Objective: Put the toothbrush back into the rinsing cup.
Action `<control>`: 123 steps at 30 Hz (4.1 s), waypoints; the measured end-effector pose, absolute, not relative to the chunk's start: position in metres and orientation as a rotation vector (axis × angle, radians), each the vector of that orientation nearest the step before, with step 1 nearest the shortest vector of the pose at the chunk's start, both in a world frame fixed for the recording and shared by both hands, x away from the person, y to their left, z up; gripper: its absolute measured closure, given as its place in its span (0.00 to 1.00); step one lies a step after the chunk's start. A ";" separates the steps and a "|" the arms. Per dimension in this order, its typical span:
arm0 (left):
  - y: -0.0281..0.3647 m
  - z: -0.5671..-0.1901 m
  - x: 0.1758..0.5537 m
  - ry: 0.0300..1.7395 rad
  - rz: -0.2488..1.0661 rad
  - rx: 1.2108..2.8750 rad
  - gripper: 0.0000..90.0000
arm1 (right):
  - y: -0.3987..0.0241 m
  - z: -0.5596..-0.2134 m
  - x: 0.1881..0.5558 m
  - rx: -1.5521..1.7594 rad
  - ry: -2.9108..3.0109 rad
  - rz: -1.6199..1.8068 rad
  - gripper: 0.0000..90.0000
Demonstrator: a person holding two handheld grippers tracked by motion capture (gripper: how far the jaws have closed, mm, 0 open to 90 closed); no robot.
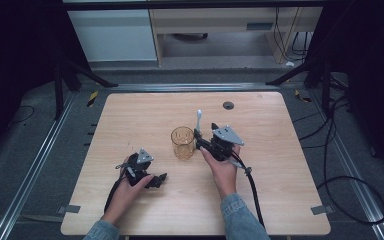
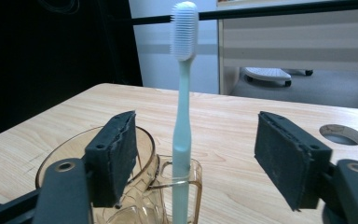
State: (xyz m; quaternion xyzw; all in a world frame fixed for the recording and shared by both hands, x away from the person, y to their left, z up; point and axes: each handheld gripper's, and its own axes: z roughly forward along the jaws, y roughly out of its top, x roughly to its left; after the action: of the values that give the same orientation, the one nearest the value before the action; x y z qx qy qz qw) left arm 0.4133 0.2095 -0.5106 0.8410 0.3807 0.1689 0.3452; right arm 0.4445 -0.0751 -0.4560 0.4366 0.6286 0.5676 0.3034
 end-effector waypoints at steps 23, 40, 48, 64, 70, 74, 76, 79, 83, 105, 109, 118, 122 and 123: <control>0.210 -0.511 0.413 0.988 0.439 2.183 0.00 | -0.083 -0.452 0.443 1.161 1.776 1.432 0.14; 0.210 -0.511 0.413 0.988 0.439 2.183 0.00 | -0.093 -0.445 0.437 1.140 1.838 1.364 0.11; 0.210 -0.511 0.413 0.988 0.439 2.183 0.00 | -0.102 -0.442 0.434 1.146 1.884 1.306 0.10; 0.210 -0.511 0.413 0.988 0.439 2.183 0.00 | -0.119 -0.440 0.430 1.130 1.961 1.266 0.11; 0.210 -0.511 0.413 0.988 0.439 2.183 0.00 | -0.125 -0.440 0.429 1.135 1.986 1.260 0.10; 0.210 -0.511 0.413 0.988 0.439 2.183 0.00 | -0.129 -0.439 0.428 1.135 1.998 1.251 0.09; 0.210 -0.511 0.413 0.988 0.439 2.183 0.00 | -0.133 -0.439 0.428 1.141 2.005 1.247 0.08; 0.209 -0.511 0.413 0.989 0.439 2.183 0.00 | -0.136 -0.438 0.427 1.144 2.007 1.244 0.08; 0.210 -0.511 0.413 0.988 0.439 2.183 0.00 | -0.146 -0.437 0.425 1.152 2.010 1.223 0.07; 0.209 -0.511 0.413 0.989 0.439 2.183 0.00 | -0.206 -0.447 0.415 1.190 2.070 1.066 0.05; 0.209 -0.511 0.413 0.989 0.440 2.182 0.00 | -0.213 -0.456 0.413 1.206 2.103 1.035 0.06; 0.209 -0.511 0.413 0.990 0.440 2.182 0.00 | -0.224 -0.478 0.414 1.258 2.153 1.007 0.06; 0.209 -0.511 0.413 0.990 0.440 2.181 0.00 | -0.234 -0.489 0.416 1.301 2.146 0.977 0.06; 0.209 -0.511 0.413 0.990 0.439 2.181 0.00 | -0.239 -0.493 0.416 1.331 2.137 0.974 0.06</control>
State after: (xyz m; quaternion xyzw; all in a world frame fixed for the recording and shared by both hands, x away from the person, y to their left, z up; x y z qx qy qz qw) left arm 0.4131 0.2094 -0.5107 0.8403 0.3813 0.1693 0.3461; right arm 0.4164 -0.2393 -0.4928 0.4810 0.7725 0.3520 0.2191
